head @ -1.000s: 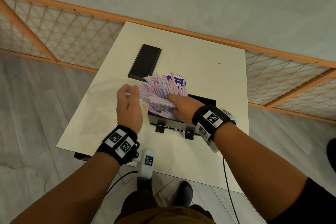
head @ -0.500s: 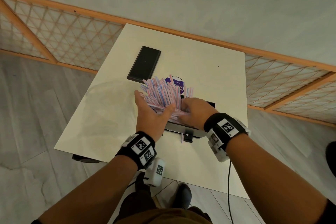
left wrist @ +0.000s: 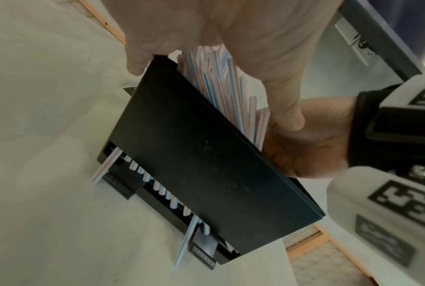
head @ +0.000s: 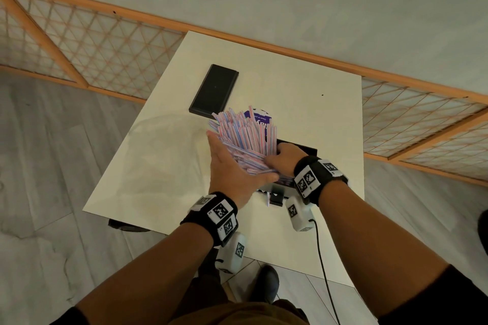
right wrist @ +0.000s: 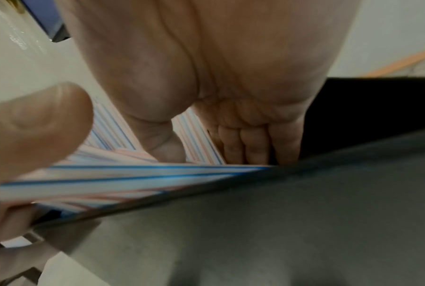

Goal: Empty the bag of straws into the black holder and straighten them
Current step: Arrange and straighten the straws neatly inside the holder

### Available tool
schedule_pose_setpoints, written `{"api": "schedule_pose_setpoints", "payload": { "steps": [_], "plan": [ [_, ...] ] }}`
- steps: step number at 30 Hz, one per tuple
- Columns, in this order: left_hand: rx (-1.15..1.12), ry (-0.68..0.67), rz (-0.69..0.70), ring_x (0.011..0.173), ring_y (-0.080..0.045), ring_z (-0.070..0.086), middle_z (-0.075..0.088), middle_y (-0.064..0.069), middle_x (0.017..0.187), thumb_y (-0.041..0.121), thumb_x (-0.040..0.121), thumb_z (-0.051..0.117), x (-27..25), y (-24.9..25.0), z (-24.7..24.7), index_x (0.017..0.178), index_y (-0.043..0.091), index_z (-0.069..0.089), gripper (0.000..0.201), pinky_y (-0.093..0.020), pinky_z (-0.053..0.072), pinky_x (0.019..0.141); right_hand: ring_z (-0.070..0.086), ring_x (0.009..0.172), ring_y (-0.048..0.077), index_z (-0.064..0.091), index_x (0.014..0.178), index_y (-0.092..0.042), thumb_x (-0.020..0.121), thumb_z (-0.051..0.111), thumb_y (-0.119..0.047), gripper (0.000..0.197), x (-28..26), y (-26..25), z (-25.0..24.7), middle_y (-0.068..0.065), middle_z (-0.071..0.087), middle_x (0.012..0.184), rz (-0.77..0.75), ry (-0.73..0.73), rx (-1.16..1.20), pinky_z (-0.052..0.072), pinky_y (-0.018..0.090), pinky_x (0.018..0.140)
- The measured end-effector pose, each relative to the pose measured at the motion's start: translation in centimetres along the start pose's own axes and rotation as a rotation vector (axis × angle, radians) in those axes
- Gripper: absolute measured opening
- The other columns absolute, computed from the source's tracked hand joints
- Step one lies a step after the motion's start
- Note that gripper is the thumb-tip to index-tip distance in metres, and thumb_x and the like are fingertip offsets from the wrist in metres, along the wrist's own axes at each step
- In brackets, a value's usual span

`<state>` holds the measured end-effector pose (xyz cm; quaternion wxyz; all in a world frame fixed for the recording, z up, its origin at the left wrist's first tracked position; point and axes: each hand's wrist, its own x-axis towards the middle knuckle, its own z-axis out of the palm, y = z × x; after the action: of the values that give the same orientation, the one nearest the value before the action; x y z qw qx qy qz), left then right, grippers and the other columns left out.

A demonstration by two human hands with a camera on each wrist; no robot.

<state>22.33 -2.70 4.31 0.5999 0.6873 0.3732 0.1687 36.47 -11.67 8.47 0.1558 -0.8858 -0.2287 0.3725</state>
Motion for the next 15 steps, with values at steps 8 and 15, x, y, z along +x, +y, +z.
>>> {"api": "schedule_pose_setpoints", "payload": {
  "steps": [8,15],
  "plan": [
    [0.244,0.077,0.068,0.154,-0.024,0.023,0.009,0.000,0.168,0.059,0.045,0.096,-0.48,0.44,0.20,0.158,0.031,-0.021,0.165,-0.047,0.040,0.118,0.067,0.102,0.021,0.062,0.127,-0.018,0.087,0.069,-0.032,0.043,0.33,0.65,0.26,0.002,0.071,0.114,-0.119,0.010,0.110,0.054,0.039,0.096],
    [0.321,0.089,0.090,0.152,-0.025,0.027,0.009,-0.001,0.168,0.060,0.058,0.092,-0.17,0.25,-0.29,0.156,0.031,-0.025,0.155,-0.048,0.044,0.114,0.071,0.092,0.023,0.072,0.111,-0.015,0.097,0.062,-0.036,0.027,0.12,0.79,0.21,0.004,0.075,0.099,-0.186,0.068,0.193,0.057,0.038,0.088]
  ]
}}
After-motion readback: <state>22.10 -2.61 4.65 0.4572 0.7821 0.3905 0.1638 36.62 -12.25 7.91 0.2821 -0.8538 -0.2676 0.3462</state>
